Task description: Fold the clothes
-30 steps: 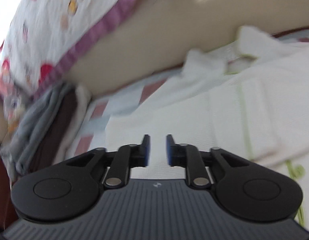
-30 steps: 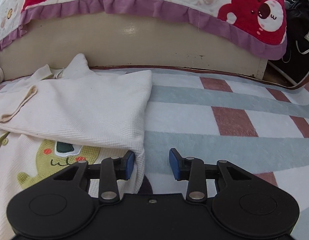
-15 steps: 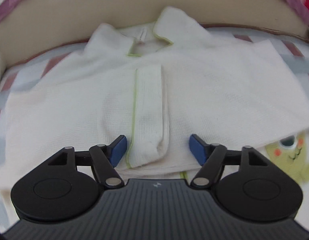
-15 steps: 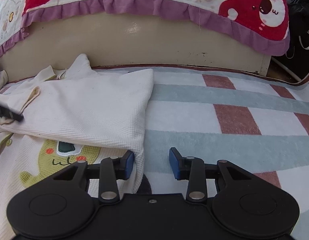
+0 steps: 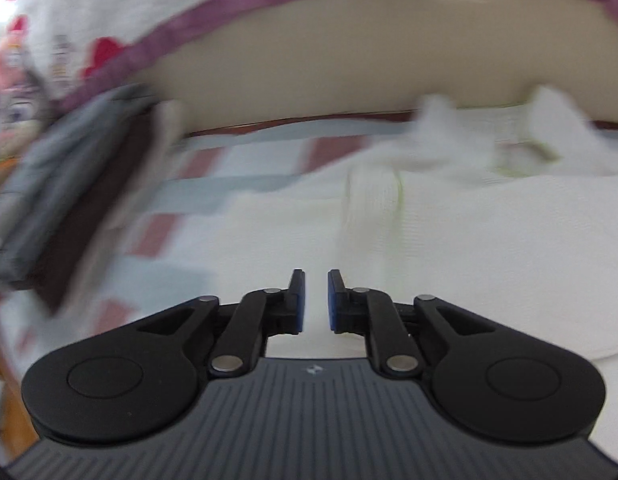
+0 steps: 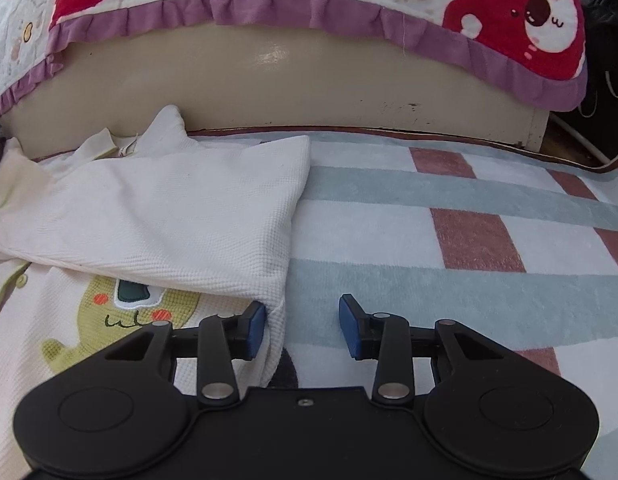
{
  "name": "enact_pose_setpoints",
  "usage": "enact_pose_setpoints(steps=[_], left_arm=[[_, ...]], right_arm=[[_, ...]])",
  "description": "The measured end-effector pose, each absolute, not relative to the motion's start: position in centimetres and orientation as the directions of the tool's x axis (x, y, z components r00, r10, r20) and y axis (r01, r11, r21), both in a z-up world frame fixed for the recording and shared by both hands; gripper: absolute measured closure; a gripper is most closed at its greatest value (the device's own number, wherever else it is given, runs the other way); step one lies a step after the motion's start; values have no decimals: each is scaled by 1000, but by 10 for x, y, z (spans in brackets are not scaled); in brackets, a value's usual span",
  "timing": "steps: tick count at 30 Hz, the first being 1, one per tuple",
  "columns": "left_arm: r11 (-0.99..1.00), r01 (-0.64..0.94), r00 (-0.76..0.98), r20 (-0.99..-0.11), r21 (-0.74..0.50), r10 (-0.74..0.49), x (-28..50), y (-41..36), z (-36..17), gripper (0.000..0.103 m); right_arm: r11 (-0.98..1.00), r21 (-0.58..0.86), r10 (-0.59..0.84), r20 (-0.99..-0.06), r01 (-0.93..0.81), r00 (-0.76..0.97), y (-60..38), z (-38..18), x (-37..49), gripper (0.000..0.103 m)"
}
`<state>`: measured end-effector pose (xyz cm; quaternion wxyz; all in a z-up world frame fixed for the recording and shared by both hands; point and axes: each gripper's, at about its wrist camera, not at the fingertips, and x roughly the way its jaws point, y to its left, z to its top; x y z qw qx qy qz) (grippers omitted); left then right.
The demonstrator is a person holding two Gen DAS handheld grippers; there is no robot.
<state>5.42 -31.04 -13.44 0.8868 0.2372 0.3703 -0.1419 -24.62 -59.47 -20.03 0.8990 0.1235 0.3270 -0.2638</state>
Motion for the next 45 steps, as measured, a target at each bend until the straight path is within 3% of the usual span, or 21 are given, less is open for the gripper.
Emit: enact_pose_setpoints(steps=[4,6,14,21,25,30,37,39,41,42,43,45], left_arm=[[795,543,659,-724,272,-202,19,-256,-97,42],[788,558,630,-751,260,-198,-1,-228,-86,35],[853,477,474,-879,214,-44,-47,-114,-70,35],[879,469,330,-940,87,-83,-77,-53,-66,35],[857,494,330,-943,145,-30,-88,-37,-58,35],[837,541,137,-974,-80,-182,-97,-31,-67,34],[843,536,70,-991,-56,-110,-106,-46,-107,25],[834,544,34,-990,-95,-135,-111,-49,-112,30],[777,623,53,-986,-94,-161,-125,-61,-109,51],[743,665,74,-984,-73,-163,-134,-68,-107,73],[714,698,96,-981,-53,-166,-141,-73,-104,82],[688,725,140,-972,-29,-188,-150,-79,-100,89]], right_arm=[[825,53,-398,-652,563,645,-594,-200,-246,61],[825,55,-397,-652,562,646,-594,-200,-246,59],[778,131,-360,-709,615,606,-598,-184,-262,57],[766,342,-143,-736,545,662,-592,-154,-317,53],[749,451,-3,-731,486,683,-586,-137,-349,44],[702,581,169,-698,412,696,-578,-116,-389,44],[576,682,308,-692,451,653,-541,-140,-437,44],[510,716,353,-680,477,643,-531,-150,-447,44],[436,748,409,-660,500,631,-520,-160,-456,44],[395,764,443,-644,510,624,-513,-166,-460,44],[363,788,458,-616,497,641,-508,-168,-464,44],[327,822,458,-570,467,682,-499,-170,-471,44]])
